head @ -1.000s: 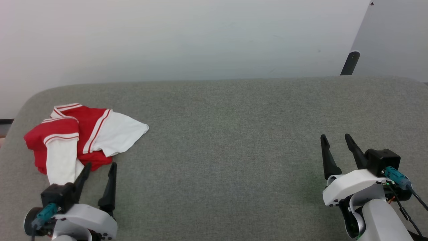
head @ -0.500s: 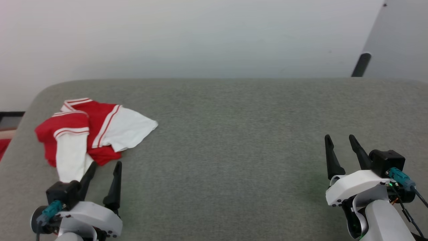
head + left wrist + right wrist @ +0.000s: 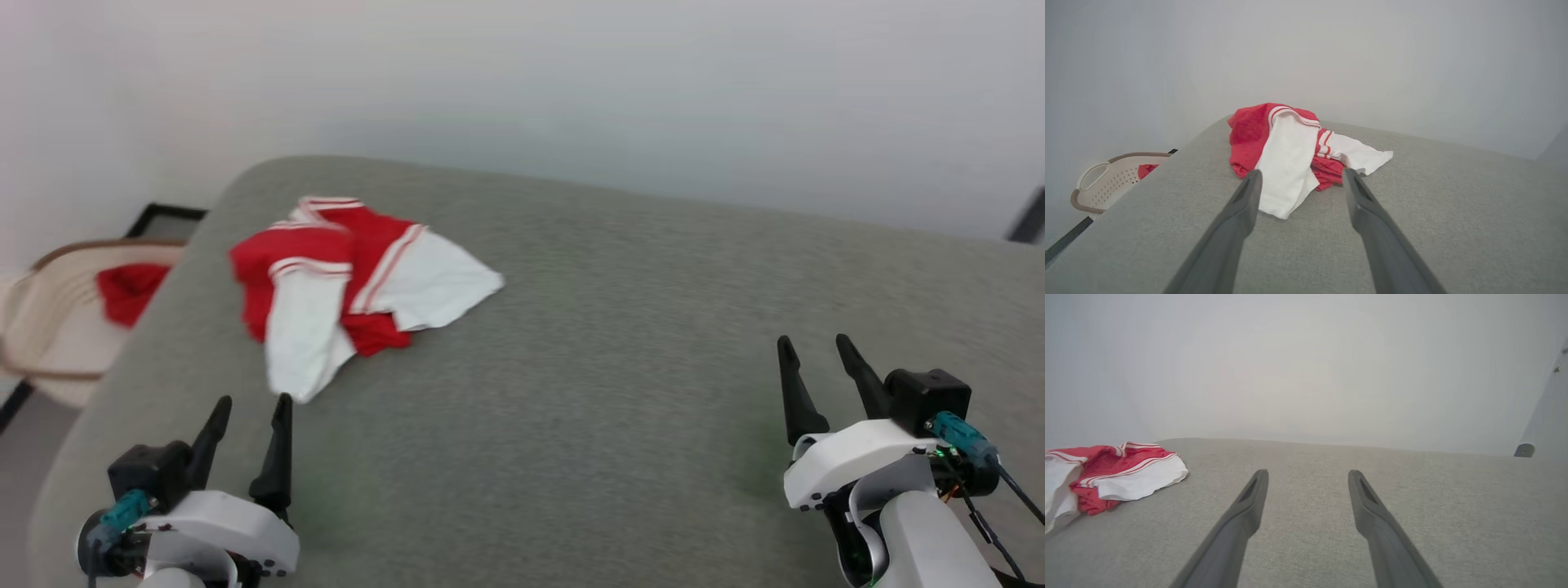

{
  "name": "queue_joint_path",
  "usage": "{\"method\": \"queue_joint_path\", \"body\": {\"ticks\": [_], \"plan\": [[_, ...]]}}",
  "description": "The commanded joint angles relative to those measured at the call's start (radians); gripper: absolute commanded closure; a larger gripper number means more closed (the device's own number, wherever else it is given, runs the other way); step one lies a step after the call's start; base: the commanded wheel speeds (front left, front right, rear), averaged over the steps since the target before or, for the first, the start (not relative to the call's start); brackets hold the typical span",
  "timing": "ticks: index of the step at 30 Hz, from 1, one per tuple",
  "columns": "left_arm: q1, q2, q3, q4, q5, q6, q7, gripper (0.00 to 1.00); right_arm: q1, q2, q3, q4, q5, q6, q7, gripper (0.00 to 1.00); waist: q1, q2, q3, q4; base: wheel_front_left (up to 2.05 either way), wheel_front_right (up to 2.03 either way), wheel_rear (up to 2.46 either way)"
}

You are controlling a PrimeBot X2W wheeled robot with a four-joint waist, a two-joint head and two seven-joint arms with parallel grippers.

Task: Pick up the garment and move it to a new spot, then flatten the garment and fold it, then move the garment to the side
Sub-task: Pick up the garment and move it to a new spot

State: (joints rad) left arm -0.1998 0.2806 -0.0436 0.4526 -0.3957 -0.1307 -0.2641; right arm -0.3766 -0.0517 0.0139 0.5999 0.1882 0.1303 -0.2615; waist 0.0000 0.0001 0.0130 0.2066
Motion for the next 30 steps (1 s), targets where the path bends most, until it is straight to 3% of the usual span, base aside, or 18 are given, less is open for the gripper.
{"method": "queue_joint_path", "body": {"ticks": [1, 9, 20, 30], "plan": [[0.005, -0.006, 0.006, 0.000, 0.008, 0.000, 0.000, 0.00, 0.009, 0.002, 0.007, 0.006, 0.008, 0.001, -0.005, 0.00, 0.0000, -0.0001, -0.001, 0.136, 0.00, 0.00, 0.00], [0.040, -0.024, 0.052, -0.009, 0.029, 0.002, 0.000, 0.00, -0.019, 0.003, 0.061, 0.020, 0.038, 0.001, -0.005, 0.00, 0.0000, -0.0001, 0.001, 0.317, 0.00, 0.00, 0.00], [0.122, -0.101, 0.242, -0.121, 0.039, 0.017, 0.000, 0.00, -0.187, 0.000, 0.313, 0.120, 0.128, 0.001, 0.005, 0.00, 0.0000, -0.0001, 0.075, 0.354, -0.05, -0.05, -0.05], [0.141, -0.175, 0.267, -0.159, 0.104, 0.010, 0.000, 0.00, -0.237, 0.001, 0.379, 0.192, 0.177, 0.001, -0.004, 0.00, 0.0000, -0.0001, 0.081, 0.349, -0.15, -0.15, -0.15]]}}
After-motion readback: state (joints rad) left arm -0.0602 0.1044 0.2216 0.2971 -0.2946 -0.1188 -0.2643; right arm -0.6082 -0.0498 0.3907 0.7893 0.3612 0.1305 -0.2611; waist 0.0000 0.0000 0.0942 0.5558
